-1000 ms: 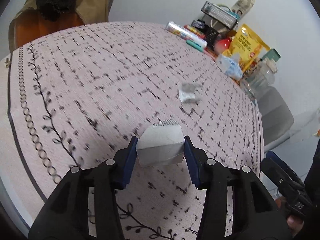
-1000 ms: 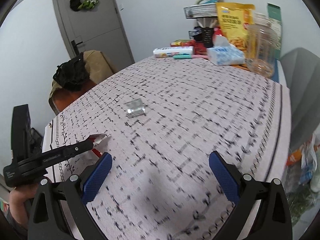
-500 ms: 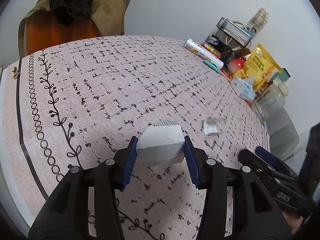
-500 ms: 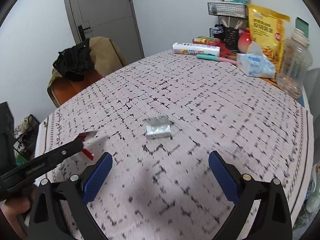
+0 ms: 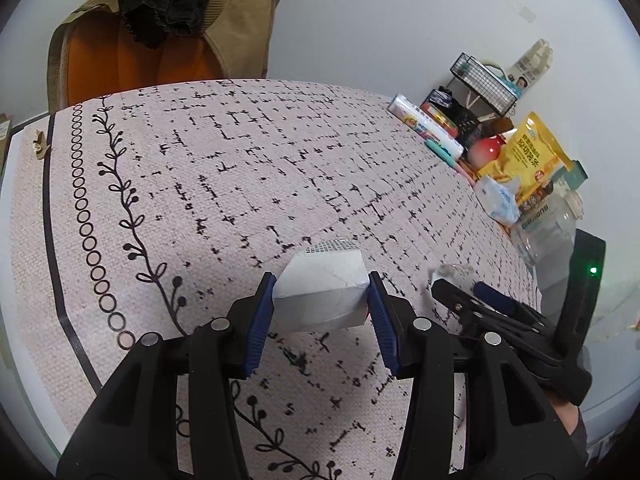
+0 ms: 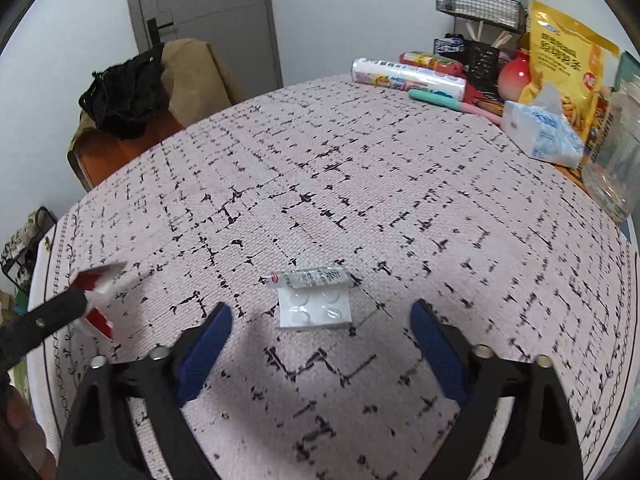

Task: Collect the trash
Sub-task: 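Grasp the white paper box with left tool while right tool grasps foil blister pack, then carry box and blister pack to the white bin and open both tools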

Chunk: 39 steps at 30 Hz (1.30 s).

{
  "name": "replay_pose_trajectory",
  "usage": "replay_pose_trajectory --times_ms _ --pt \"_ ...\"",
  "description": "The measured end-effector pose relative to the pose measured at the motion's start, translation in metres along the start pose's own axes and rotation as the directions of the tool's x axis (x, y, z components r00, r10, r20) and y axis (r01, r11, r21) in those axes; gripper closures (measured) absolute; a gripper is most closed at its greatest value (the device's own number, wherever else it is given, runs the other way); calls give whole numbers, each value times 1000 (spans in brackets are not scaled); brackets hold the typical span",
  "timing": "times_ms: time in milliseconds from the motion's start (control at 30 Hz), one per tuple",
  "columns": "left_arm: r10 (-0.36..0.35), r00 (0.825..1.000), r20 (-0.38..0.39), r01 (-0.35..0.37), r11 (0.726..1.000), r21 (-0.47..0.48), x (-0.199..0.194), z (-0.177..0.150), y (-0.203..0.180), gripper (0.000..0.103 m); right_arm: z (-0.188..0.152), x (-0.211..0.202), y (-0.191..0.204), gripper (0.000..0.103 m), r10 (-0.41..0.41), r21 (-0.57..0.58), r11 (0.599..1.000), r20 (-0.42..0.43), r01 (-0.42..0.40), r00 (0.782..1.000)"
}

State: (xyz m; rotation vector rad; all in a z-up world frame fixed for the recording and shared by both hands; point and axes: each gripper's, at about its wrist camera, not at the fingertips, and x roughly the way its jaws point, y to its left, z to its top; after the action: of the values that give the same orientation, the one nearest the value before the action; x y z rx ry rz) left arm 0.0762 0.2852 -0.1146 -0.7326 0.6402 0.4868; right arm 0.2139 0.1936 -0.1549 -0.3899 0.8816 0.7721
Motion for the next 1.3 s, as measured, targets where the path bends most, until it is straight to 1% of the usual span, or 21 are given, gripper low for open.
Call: replay_pose_trajectory --times_ms 33,67,100,200,300,500,600,667,867,967,1133,1300 --pt "0 1000 0 0 1000 -3 0 0 1 57 2 5 1 50 12 -11 1000 -18 -12 1000" --pt "-2 1000 0 2 1000 -5 -1 0 1 57 2 9 1 63 19 -16 1000 -37 -20 999" --pt "-3 1000 1 3 1000 -3 -2 -1 1 57 2 8 1 63 2 -25 1000 -38 -3 999" --pt "-8 1000 2 8 1000 6 -6 -4 -4 57 1 -3 -1 64 51 -21 998 -30 -51 998" --pt "-17 1000 4 17 1000 18 -9 -7 -13 57 -5 -20 -1 64 41 -36 998 -4 -42 999" --pt "-43 999 6 42 996 81 -15 -14 -47 57 -21 -64 -13 64 90 2 996 58 -90 994" --pt "-47 999 10 46 992 117 -17 -17 -65 56 -38 -93 -29 64 96 49 994 99 -101 990" --pt "-62 998 11 60 988 140 -18 -21 -77 56 -48 -106 -40 64 97 78 991 116 -107 989" --pt "-99 995 4 96 972 215 -20 -32 -114 56 -79 -140 -77 64 52 148 986 149 -74 987" --pt "-119 993 -6 117 961 250 -21 -40 -133 56 -94 -155 -97 64 16 178 983 167 -46 986" --pt "-158 987 -37 162 933 321 -20 -56 -170 56 -119 -176 -131 64 -36 245 970 182 -10 983" --pt "-188 980 -65 199 908 368 -16 -69 -206 56 -146 -193 -163 63 -86 313 949 187 23 979"
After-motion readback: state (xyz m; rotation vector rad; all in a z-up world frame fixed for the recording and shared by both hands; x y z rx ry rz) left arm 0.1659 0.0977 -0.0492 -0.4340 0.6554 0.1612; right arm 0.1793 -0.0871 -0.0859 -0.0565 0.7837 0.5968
